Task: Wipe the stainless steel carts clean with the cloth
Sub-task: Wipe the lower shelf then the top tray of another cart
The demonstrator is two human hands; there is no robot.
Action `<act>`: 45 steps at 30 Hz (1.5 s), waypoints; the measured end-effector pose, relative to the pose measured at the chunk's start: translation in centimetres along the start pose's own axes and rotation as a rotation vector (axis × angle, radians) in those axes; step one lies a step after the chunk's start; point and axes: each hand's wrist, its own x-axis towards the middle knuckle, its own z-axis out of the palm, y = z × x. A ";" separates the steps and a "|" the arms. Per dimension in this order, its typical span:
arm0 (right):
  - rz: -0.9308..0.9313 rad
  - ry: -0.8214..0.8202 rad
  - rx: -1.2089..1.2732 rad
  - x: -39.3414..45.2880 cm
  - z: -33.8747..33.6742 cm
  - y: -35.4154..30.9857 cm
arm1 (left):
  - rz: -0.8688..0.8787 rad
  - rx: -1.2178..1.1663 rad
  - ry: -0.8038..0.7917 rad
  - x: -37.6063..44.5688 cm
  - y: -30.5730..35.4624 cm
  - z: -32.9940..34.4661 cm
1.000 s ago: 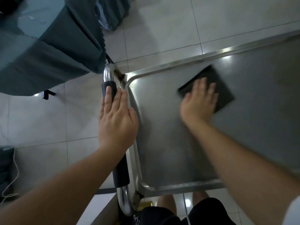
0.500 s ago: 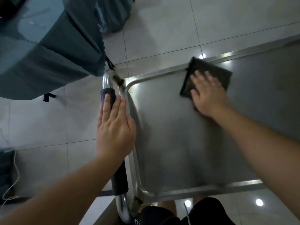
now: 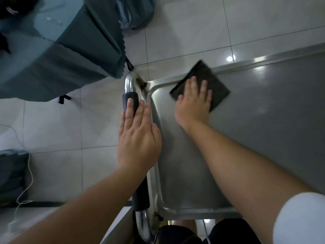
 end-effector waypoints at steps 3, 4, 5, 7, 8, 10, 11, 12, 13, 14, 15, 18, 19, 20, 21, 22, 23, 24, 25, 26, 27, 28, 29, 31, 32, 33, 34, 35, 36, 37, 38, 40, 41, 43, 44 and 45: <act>-0.473 -0.147 -0.115 -2.0 2.6 -4.5 | 0.021 0.005 0.007 -0.2 -0.1 0.0; -0.557 -0.182 -0.140 -1.8 2.9 -4.9 | 0.035 0.011 0.007 -0.2 -0.2 0.0; -0.612 -0.208 -0.152 -1.5 3.1 -4.8 | 0.038 0.015 0.008 -0.1 -0.2 0.1; -0.724 -0.239 -0.169 -0.4 2.6 -3.4 | 0.017 0.009 0.003 -0.1 -0.1 0.1; -0.784 -0.245 -0.194 0.3 2.2 -2.2 | 0.003 0.003 0.000 -0.1 -0.1 0.1; -0.806 -0.227 -0.244 2.4 0.9 0.5 | -0.007 -0.010 -0.007 0.0 0.0 0.0; -0.730 -0.187 -0.240 3.7 0.0 2.2 | -0.005 -0.016 -0.012 0.0 0.0 0.0; -0.592 -0.121 -0.215 4.8 -1.0 4.1 | -0.004 -0.021 -0.017 0.0 0.0 -0.1; -0.418 -0.038 -0.180 5.9 -2.0 6.2 | -0.008 -0.028 -0.022 0.0 0.0 -0.2; -0.241 0.040 -0.147 6.9 -3.0 8.5 | -0.011 -0.035 -0.025 0.1 0.1 -0.3; -0.091 0.088 -0.126 7.5 -3.9 10.4 | -0.013 -0.039 -0.026 0.1 0.2 -0.3; 0.116 0.069 -0.097 7.8 -4.8 11.8 | -0.011 -0.030 -0.022 0.1 0.3 -0.4; 0.115 0.059 -0.087 7.1 -4.5 10.9 | -0.008 -0.029 -0.019 0.2 0.4 -0.4; 0.083 0.042 -0.082 6.0 -3.9 9.7 | -0.005 -0.029 -0.016 0.2 0.4 -0.4; 0.013 0.012 -0.089 4.4 -3.1 8.3 | -0.006 -0.025 -0.009 0.2 0.4 -0.3; -0.091 -0.024 -0.105 2.4 -2.0 6.8 | -0.008 -0.019 0.002 0.2 0.3 -0.3; -0.214 -0.068 -0.118 -0.1 -0.7 5.4 | -0.008 -0.011 0.016 0.3 0.2 -0.1; -0.345 -0.119 -0.125 -3.0 0.5 4.1 | -0.004 -0.003 0.029 0.3 0.1 0.0; -0.477 -0.170 -0.135 -6.0 1.7 3.1 | 0.001 0.000 0.039 0.3 0.0 0.2; -0.591 -0.219 -0.144 -8.8 2.7 2.6 | 0.002 -0.003 0.047 0.4 -0.1 0.4; -0.672 -0.262 -0.150 -11.5 3.6 2.5 | 0.002 -0.012 0.055 0.4 -0.3 0.5; -0.721 -0.289 -0.158 -14.0 4.4 2.9 | 0.003 -0.022 0.064 0.4 -0.6 0.7; -0.749 -0.302 -0.174 -16.2 4.9 3.8 | 0.004 -0.029 0.072 0.5 -0.9 0.8; -0.795 -0.308 -0.223 -19.7 5.1 6.9 | 0.001 -0.041 0.080 0.6 -1.2 1.0; -0.822 -0.305 -0.237 -21.0 4.9 9.0 | -0.002 -0.049 0.078 0.6 -1.3 1.0; -0.846 -0.299 -0.245 -22.0 4.5 11.3 | -0.007 -0.057 0.080 0.6 -1.3 1.0; -0.852 -0.291 -0.250 -22.6 4.0 13.7 | -0.011 -0.060 0.083 0.5 -1.3 0.8; -0.832 -0.283 -0.254 -22.9 3.2 16.1 | -0.011 -0.060 0.081 0.4 -1.2 0.7; -0.790 -0.272 -0.255 -23.0 2.3 18.5 | -0.008 -0.059 0.074 0.3 -1.0 0.6; -0.735 -0.262 -0.252 -22.9 1.2 20.9 | -0.003 -0.055 0.068 0.3 -0.9 0.5; -0.670 -0.246 -0.247 -22.7 0.0 23.5 | 0.001 -0.045 0.065 0.3 -0.8 0.4; -0.529 -0.195 -0.251 -22.0 -2.8 28.9 | 0.009 -0.024 0.057 0.3 -0.5 0.1; -0.449 -0.176 -0.266 -21.6 -4.2 31.4 | 0.017 -0.018 0.055 0.4 -0.4 -0.1; -0.263 -0.180 -0.309 -20.7 -7.0 35.5 | 0.043 -0.017 0.059 0.5 -0.3 -0.2; -0.184 -0.195 -0.336 -20.3 -8.1 36.7 | 0.055 -0.029 0.068 0.5 -0.3 -0.1; -0.129 -0.214 -0.365 -20.0 -8.7 37.2 | 0.064 -0.046 0.079 0.5 -0.3 -0.1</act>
